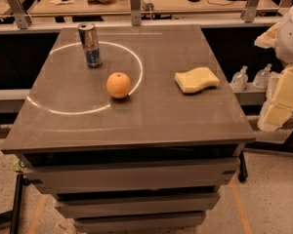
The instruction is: Pick orange
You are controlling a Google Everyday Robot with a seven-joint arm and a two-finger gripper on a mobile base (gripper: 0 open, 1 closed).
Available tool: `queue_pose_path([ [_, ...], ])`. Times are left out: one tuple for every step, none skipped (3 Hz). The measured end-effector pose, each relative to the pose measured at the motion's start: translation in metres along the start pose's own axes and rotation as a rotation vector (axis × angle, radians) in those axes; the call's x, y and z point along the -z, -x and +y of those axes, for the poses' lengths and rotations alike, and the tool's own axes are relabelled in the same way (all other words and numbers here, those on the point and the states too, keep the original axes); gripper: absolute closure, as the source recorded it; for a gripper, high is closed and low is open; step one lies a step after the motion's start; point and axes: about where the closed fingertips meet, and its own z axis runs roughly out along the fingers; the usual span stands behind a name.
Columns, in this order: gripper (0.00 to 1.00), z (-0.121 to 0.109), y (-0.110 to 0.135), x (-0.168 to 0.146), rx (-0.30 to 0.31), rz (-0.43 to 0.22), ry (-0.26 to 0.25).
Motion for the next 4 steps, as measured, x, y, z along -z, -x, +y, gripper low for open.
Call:
queue_pose_path([
  [0.0, 0.0, 0.0, 0.0, 0.0, 0.0, 0.0],
  [0.0, -0.002, 0.008, 0.003, -0.033, -0.068, -0.003],
  [0.0, -0.015, 0.023, -0.01, -0.091, -0.239, 0.009],
  [0.0, -0.025, 0.078, -0.022, -0.097, -0.438, 0.077],
])
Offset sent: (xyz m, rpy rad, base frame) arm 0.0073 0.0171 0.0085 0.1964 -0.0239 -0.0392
